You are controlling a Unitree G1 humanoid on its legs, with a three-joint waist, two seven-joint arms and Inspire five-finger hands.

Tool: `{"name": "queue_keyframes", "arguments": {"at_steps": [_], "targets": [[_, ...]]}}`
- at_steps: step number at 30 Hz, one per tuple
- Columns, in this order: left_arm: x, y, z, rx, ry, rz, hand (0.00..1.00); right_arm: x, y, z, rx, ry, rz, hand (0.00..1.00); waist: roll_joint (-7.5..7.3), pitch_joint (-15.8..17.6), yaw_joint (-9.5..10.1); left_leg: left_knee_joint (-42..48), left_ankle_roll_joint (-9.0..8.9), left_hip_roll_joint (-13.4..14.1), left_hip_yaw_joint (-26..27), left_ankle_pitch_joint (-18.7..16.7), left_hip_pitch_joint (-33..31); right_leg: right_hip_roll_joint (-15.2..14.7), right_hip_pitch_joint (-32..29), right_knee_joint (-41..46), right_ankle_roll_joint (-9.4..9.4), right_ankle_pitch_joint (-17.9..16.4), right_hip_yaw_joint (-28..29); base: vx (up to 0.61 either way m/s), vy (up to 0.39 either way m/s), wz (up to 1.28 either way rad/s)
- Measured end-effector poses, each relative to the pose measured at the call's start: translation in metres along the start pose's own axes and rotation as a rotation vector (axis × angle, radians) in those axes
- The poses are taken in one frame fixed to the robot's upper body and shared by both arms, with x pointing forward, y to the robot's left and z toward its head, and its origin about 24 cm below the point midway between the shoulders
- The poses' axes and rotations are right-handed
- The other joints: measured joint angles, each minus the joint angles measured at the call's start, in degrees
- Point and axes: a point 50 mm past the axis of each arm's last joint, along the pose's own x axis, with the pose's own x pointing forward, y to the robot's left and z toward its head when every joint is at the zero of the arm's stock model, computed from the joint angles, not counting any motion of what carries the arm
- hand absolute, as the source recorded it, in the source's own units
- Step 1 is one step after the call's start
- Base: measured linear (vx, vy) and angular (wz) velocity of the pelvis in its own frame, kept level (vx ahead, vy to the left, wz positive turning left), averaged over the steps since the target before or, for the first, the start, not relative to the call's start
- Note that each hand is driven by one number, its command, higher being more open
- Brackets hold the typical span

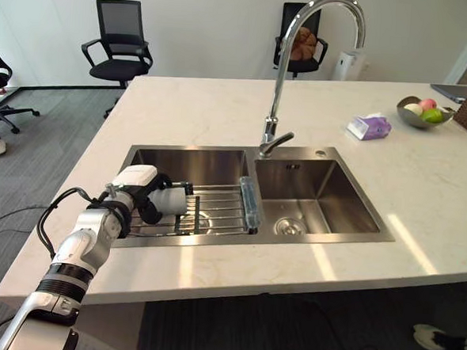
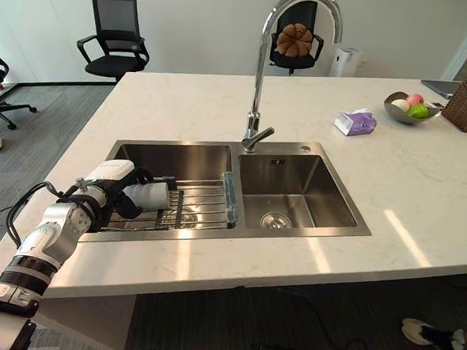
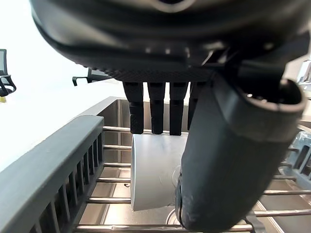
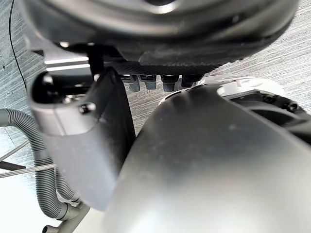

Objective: Walk over to the sink, pick up the cup, carry it to the dishwasher, place the cup inside the dishwasher, then close the dishwasher door

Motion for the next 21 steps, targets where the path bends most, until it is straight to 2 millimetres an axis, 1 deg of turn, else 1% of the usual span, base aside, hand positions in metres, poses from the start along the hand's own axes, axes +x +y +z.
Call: {"name": "queue_keyframes", "arguments": {"at_steps": [4, 7, 9, 15, 16, 17, 19, 21], "targets": [[0.001, -0.009, 0.003, 0.047, 0.012, -0.069, 1.00, 0.000, 0.000, -0.001, 0.000, 0.006, 0.000, 1.00, -0.04, -0.08, -0.03, -0.02, -0.02, 0.02, -0.17, -0.01, 0.19, -0.01, 0.32, -0.02, -0.02, -0.01, -0.02, -0.06, -0.007, 0.03], [0.003, -0.013, 0.007, 0.047, 0.004, -0.122, 1.00, 0.000, 0.000, 0.000, -0.002, 0.008, 0.000, 1.00, -0.03, -0.08, -0.13, -0.05, -0.03, 0.02, -0.01, -0.02, 0.29, 0.00, 0.33, -0.02, -0.02, 0.00, 0.19, -0.05, 0.003, -0.02], [0.004, -0.014, 0.010, 0.061, 0.002, -0.134, 1.00, 0.000, 0.000, 0.000, -0.005, 0.011, 0.000, 1.00, -0.03, -0.08, -0.28, -0.07, -0.03, 0.02, 0.15, -0.02, 0.36, 0.04, 0.33, -0.02, -0.03, 0.00, 0.37, -0.03, 0.008, -0.05], [0.009, -0.016, 0.011, 0.072, 0.014, -0.121, 1.00, 0.000, 0.001, 0.003, -0.015, 0.023, 0.002, 1.00, -0.03, -0.03, -0.44, -0.22, -0.01, 0.03, 0.77, -0.02, 0.87, 0.14, 0.37, -0.02, -0.02, 0.01, 0.86, -0.02, 0.012, -0.05], [0.010, -0.019, 0.012, 0.071, 0.016, -0.124, 1.00, 0.001, 0.001, 0.004, -0.017, 0.022, 0.003, 1.00, -0.03, 0.07, -0.53, -0.24, -0.01, 0.01, 0.89, -0.05, 0.96, 0.14, 0.39, -0.02, -0.02, 0.01, 0.89, -0.03, 0.006, -0.04], [0.011, -0.030, 0.014, 0.067, 0.019, -0.144, 1.00, 0.001, 0.002, 0.004, -0.021, 0.021, 0.004, 1.00, -0.02, 0.29, -0.59, -0.26, 0.00, -0.01, 0.92, -0.08, 1.07, 0.14, 0.47, -0.02, -0.02, 0.01, 0.94, -0.03, 0.005, -0.04], [0.012, -0.033, 0.018, 0.066, 0.019, -0.115, 1.00, 0.001, 0.002, 0.004, -0.020, 0.024, 0.003, 1.00, -0.01, 0.45, -0.25, -0.24, -0.02, 0.01, 0.89, -0.11, 1.23, 0.15, 0.67, -0.02, -0.02, 0.00, 1.02, -0.04, -0.001, 0.01], [0.012, -0.035, 0.018, 0.062, 0.025, -0.115, 1.00, 0.001, 0.002, 0.005, -0.036, 0.027, 0.005, 1.00, -0.06, 0.59, -0.40, -0.19, -0.18, 0.03, 0.91, -0.21, 1.37, 0.15, 0.81, -0.02, -0.02, 0.00, 1.07, -0.05, -0.007, 0.00]]}}
